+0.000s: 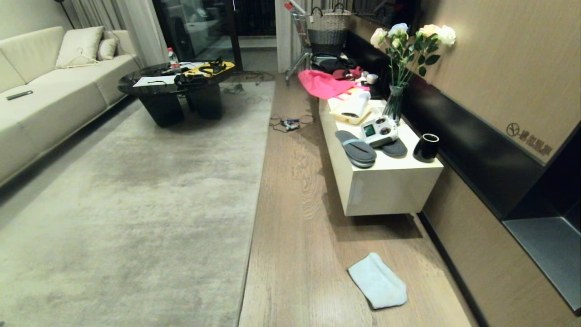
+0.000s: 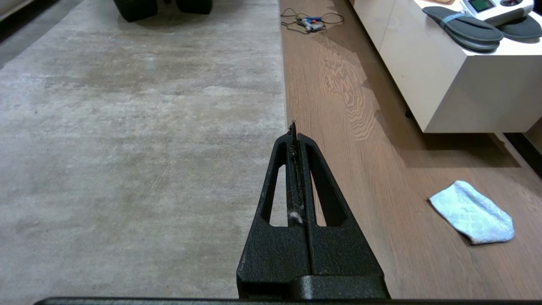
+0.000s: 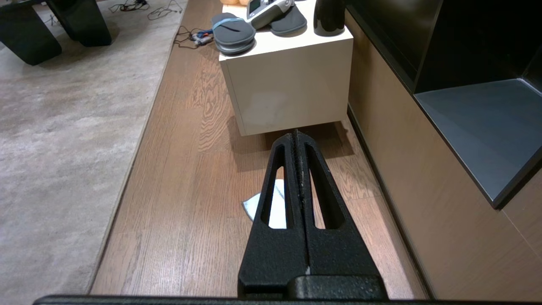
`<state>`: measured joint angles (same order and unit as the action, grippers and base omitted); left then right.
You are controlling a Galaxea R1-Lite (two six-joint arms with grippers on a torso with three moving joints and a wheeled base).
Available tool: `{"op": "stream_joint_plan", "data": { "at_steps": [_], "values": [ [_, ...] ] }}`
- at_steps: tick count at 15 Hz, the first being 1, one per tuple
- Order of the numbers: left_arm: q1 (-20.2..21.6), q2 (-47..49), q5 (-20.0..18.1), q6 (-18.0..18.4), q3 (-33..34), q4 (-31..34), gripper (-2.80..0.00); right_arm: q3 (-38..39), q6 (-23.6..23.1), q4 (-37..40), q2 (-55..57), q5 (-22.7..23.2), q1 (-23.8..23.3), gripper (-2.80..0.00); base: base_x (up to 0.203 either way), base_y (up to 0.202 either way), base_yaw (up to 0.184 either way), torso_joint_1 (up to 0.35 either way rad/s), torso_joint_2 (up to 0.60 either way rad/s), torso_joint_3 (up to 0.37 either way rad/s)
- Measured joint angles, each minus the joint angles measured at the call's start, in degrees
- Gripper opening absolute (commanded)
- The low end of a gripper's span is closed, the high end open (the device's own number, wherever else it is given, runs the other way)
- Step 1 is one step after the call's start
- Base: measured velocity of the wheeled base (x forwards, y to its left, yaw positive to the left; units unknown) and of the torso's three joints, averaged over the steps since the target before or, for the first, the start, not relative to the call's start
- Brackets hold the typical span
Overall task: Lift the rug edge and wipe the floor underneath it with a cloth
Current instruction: Pick up the rag
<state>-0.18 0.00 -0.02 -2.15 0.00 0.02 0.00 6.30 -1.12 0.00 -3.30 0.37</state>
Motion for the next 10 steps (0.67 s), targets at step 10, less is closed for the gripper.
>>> {"op": "stream_joint_plan", "data": {
  "at_steps": [10],
  "values": [
    [0.01, 0.00, 0.02, -0.20, 0.00, -0.02, -2.80, 0.00, 0.00, 0.00, 0.00, 0.00, 0.05, -2.80, 0.000, 0.000, 0.000, 0.000, 0.00, 0.000]
  ]
}}
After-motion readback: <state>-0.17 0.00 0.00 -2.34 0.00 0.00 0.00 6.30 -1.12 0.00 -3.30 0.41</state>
